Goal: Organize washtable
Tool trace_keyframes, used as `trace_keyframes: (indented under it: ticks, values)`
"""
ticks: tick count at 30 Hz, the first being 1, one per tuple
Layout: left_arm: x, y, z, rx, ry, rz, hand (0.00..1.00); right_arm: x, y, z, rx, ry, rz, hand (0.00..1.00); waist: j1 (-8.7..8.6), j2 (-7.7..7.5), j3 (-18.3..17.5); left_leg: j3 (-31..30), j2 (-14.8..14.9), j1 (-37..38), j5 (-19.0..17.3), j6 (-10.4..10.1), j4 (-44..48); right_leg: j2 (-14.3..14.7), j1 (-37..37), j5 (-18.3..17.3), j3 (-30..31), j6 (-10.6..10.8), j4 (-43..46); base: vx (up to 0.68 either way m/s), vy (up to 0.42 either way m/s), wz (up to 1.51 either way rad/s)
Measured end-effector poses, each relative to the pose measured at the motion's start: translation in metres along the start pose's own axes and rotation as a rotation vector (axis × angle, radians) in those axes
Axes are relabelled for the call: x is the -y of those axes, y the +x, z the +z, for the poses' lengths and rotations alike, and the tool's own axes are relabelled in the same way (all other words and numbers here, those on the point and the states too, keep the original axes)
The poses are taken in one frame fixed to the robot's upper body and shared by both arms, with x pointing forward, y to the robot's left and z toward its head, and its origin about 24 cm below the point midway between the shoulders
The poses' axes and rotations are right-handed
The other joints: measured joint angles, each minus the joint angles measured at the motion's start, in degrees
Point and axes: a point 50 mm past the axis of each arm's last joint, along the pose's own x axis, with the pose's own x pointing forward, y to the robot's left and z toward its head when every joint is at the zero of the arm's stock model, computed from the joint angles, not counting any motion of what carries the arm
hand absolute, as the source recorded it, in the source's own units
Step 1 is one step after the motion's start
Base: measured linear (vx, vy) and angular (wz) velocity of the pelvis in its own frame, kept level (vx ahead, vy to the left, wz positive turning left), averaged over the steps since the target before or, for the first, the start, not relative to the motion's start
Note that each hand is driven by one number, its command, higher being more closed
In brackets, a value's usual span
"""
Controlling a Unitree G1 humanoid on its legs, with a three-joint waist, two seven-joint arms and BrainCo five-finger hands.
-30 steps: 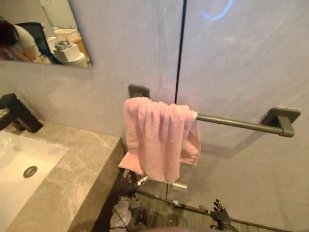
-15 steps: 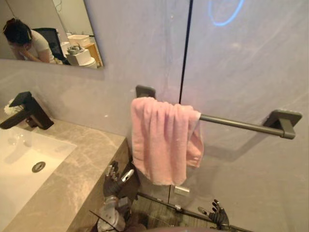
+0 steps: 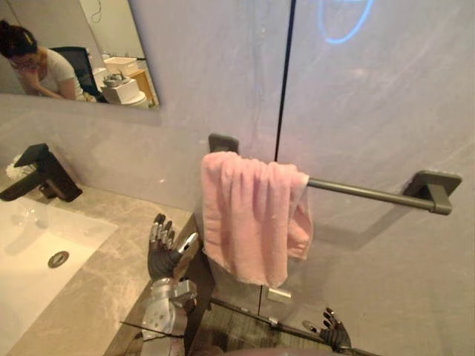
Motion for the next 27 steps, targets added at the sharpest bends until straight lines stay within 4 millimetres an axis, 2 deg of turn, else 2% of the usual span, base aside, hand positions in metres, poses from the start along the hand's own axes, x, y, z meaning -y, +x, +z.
trace_keyframes:
  ticks: [4, 10, 16, 17, 21, 23, 26, 27]
  values:
    - [0.008, 0.001, -0.001, -0.004, 0.012, -0.071, 0.00, -0.001, 0.000, -0.001, -0.002, -0.001, 0.017, 0.00, -0.06, -0.02, -1.19, 1.13, 0.11, 0.22, 0.05, -0.03, -0.70, 0.15, -0.60, 0.23, 1.08, -0.14, -0.26, 0.03, 0.001, -0.12]
    - [0.016, 0.016, -0.010, -0.027, 0.046, -0.143, 0.00, -0.001, 0.001, 0.001, 0.001, -0.005, 0.030, 0.00, -0.22, 0.42, -1.45, 2.00, 0.92, 1.96, 0.52, -0.38, -3.35, 1.23, 0.19, 1.55, 2.47, -0.31, -2.78, 0.01, -0.014, -0.15]
    - [0.012, 0.017, -0.017, -0.048, 0.076, -0.148, 0.00, 0.000, 0.004, 0.006, 0.014, -0.014, 0.040, 0.00, -0.70, 0.83, -1.51, 2.33, 0.90, 3.14, 1.68, -0.59, -6.08, 1.81, 0.28, 2.23, 2.82, -0.61, -4.15, 0.00, -0.006, -0.03]
    - [0.010, 0.017, -0.018, -0.051, 0.102, -0.155, 1.00, 0.000, 0.005, 0.009, 0.021, -0.016, 0.042, 0.00, -0.60, 0.96, -1.50, 2.51, 0.93, 3.21, 2.00, -0.59, -6.58, 2.11, 0.24, 2.36, 3.07, -0.68, -4.23, -0.01, -0.021, -0.06]
    - [0.004, 0.016, -0.030, -0.106, 0.155, -0.165, 1.00, -0.001, 0.006, 0.015, 0.039, -0.017, 0.046, 0.00, -0.56, 1.23, -1.33, 3.29, 1.00, 4.37, 2.79, -0.58, -8.26, 2.51, 0.16, 2.59, 3.99, -0.69, -4.23, -0.02, -0.019, -0.11]
    - [0.004, 0.014, -0.045, -0.189, 0.199, -0.210, 1.00, -0.004, 0.008, 0.028, 0.091, -0.015, 0.059, 0.00, -2.06, 1.60, -1.05, 3.81, 0.96, 4.79, 2.82, -0.57, -8.81, 2.79, -0.09, 2.76, 4.88, -0.54, -4.23, -0.03, -0.010, -0.20]
    - [0.013, 0.011, -0.051, -0.219, 0.207, -0.268, 1.00, -0.011, 0.007, 0.049, 0.183, -0.008, 0.085, 0.00, -3.40, 1.84, -0.99, 5.24, 1.02, 5.07, 2.80, -0.57, -8.89, 3.15, -0.95, 2.88, 6.69, -0.52, -4.21, -0.01, 0.003, -0.27]
    - [0.016, 0.012, -0.051, -0.217, 0.206, -0.279, 1.00, -0.011, 0.007, 0.052, 0.198, -0.006, 0.085, 0.00, -3.39, 1.82, -0.96, 5.35, 1.02, 5.11, 2.80, -0.57, -8.91, 3.22, -1.02, 2.91, 6.91, -0.51, -4.22, 0.03, -0.006, -0.20]
